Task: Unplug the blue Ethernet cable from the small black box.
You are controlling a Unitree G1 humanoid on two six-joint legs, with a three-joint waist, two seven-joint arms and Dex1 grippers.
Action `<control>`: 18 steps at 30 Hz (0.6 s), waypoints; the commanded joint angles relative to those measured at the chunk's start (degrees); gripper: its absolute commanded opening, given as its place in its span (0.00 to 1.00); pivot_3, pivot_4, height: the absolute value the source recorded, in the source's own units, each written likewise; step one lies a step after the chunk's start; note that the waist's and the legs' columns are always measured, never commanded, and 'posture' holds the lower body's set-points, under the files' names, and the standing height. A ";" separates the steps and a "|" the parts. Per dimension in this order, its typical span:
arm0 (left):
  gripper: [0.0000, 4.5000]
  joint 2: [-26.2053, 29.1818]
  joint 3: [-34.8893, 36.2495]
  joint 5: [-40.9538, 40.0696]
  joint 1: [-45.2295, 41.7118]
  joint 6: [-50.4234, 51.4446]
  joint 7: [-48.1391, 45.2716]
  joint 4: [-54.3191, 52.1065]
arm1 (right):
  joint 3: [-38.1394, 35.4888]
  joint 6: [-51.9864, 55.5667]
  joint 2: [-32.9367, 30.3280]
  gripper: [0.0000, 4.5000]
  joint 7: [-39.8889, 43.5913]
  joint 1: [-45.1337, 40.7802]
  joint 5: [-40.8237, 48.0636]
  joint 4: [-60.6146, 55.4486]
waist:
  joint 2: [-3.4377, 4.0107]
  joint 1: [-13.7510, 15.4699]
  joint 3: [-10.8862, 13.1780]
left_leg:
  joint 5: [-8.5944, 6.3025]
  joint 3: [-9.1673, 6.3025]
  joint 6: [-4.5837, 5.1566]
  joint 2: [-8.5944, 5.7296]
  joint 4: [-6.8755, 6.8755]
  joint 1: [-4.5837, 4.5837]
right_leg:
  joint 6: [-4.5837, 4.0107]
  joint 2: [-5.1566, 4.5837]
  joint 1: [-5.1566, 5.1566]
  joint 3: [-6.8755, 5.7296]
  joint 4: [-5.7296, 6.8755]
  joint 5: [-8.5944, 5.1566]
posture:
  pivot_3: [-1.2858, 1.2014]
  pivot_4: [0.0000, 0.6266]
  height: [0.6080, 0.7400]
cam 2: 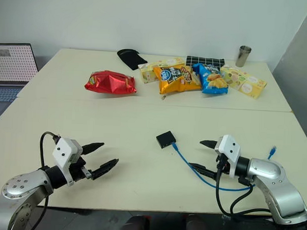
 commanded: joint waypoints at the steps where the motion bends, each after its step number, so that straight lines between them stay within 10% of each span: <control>1: 1.00 -0.11 -0.31 -1.09 -0.44 -0.67 -0.96 -1.84 | -1.46 -0.49 -0.35 0.99 -0.20 -0.14 0.21 -1.51 | 0.00 0.00 0.00 | 0.00 0.00 0.00 0.00 0.00 0.00 | 0.00 0.00 0.00 0.00 0.00 0.00 | 0.52 0.24 1.00; 18: 1.00 0.07 -0.24 -3.74 -1.42 6.74 2.92 -6.41 | 2.88 -0.15 2.48 0.99 -3.08 -0.69 -1.77 -2.21 | 0.00 -0.01 0.00 | 0.00 -0.01 0.00 0.00 0.00 0.00 | 0.00 0.00 0.00 0.00 0.00 0.00 | 0.52 0.24 1.00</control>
